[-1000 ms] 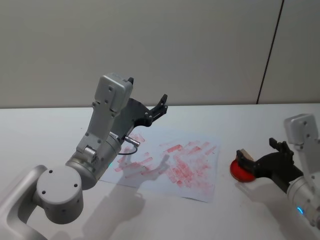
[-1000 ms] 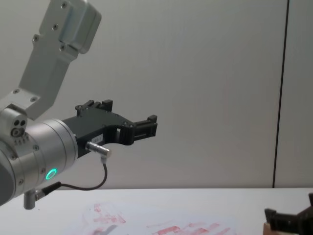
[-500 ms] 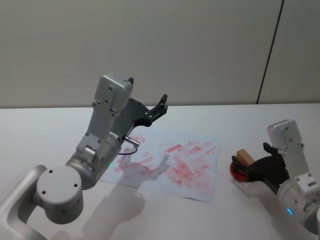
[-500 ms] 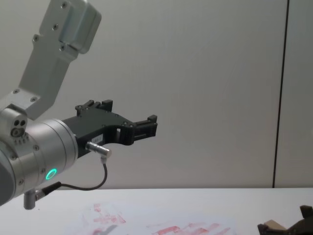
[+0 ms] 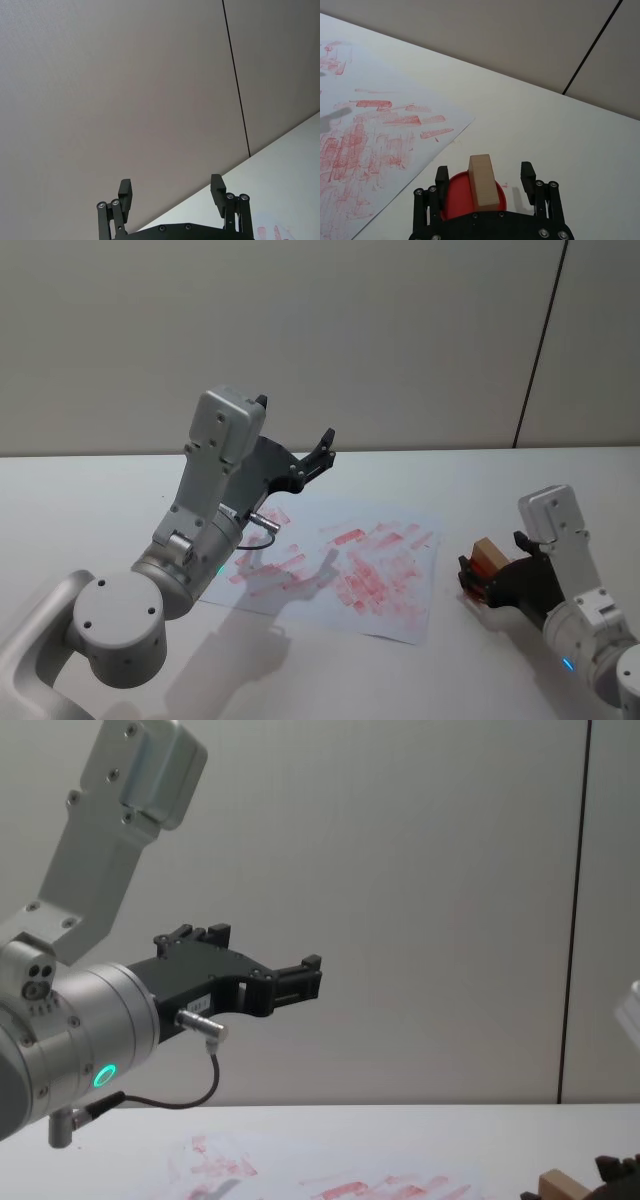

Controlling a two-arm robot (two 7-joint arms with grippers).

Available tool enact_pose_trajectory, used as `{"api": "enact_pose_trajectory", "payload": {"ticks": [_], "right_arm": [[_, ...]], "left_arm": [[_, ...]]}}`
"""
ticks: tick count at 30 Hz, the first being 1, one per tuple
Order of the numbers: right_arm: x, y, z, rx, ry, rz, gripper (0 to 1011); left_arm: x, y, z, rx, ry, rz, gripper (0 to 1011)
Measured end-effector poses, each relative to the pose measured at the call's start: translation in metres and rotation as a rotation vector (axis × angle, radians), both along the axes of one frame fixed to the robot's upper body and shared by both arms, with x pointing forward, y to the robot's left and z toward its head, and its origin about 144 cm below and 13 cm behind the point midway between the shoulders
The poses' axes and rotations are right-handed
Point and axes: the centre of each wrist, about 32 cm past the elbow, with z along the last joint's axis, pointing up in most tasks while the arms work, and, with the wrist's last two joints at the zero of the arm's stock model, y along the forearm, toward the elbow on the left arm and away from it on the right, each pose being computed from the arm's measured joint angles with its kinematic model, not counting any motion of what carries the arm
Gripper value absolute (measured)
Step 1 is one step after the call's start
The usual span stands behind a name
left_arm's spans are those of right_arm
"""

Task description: Use the one hand to pick up the stamp and affix it onto the A4 paper.

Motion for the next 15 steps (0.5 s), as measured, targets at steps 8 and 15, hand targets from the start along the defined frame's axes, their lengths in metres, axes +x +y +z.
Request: {"api": "enact_pose_trajectory", "payload": {"ticks": [8, 15], "right_arm": [[0.0014, 0.0014, -0.0024, -0.007, 0.004, 0.003, 666], [0.0021, 0.002, -0.0031, -0.009, 0.005, 0.003, 446]], "left_arm": [[0.0, 0.0, 0.0, 0.0, 0.0, 0.0, 1001], [0.0, 0.0, 0.0, 0.0, 0.0, 0.0, 1001]]}}
